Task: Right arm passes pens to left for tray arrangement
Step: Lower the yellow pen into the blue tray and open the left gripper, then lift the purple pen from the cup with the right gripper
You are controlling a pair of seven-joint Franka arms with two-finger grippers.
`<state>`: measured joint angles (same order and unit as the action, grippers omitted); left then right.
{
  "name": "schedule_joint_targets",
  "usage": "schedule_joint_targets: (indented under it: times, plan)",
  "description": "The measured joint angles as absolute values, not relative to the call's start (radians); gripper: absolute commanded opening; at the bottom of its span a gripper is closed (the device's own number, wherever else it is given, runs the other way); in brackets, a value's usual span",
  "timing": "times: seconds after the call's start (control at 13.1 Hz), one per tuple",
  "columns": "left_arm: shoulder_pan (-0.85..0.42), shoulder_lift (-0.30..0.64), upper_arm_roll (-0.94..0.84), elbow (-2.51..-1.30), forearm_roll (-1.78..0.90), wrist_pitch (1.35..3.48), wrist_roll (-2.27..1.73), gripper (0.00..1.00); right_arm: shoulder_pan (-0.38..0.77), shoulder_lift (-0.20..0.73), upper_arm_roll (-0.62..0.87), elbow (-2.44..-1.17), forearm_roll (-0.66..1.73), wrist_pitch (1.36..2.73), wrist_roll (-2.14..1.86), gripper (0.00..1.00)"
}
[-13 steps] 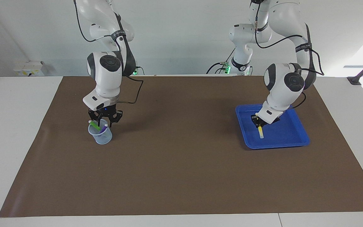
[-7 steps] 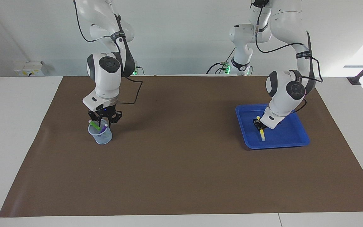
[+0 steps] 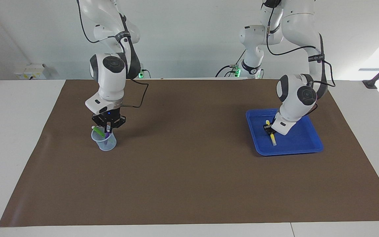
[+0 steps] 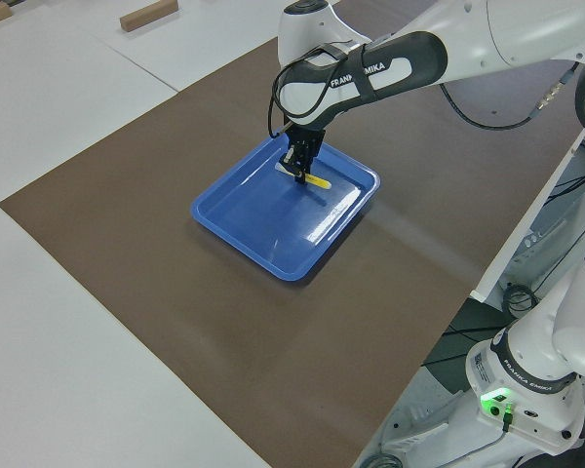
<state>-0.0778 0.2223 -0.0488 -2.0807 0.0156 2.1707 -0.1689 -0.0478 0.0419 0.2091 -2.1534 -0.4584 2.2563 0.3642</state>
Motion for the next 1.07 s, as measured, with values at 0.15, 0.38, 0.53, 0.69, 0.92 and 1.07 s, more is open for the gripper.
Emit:
schedule_joint_targets:
  times: [0.15,0.38,0.53,0.69,0.92,1.07]
  plan:
    - [-0.078,0.222,-0.049,-2.081,0.016,2.171,-0.169,1.0,-0.048,0.042,0.209,-2.153,-0.458,2.256,0.364,0.0]
    - [-0.078,0.222,-0.049,-2.081,0.016,2.171,-0.169,1.0,-0.048,0.041,0.209,-2.138,-0.458,2.238,0.364,0.0]
    - [-0.078,0.222,-0.049,-2.081,0.016,2.171,-0.17,1.0,-0.048,0.031,0.209,-2.09,-0.447,2.158,0.364,0.0]
    - [-0.078,0.222,-0.049,-2.081,0.016,2.171,-0.17,1.0,-0.047,0.002,0.21,-2.049,-0.391,2.095,0.357,0.0]
    - [-0.077,0.221,-0.049,-2.081,0.016,2.171,-0.17,1.0,-0.047,-0.059,0.211,-2.01,-0.246,2.001,0.326,0.0]
    - [-0.076,0.219,-0.049,-2.078,0.016,2.169,-0.17,1.0,-0.045,-0.083,0.214,-1.976,-0.093,1.932,0.324,0.0]
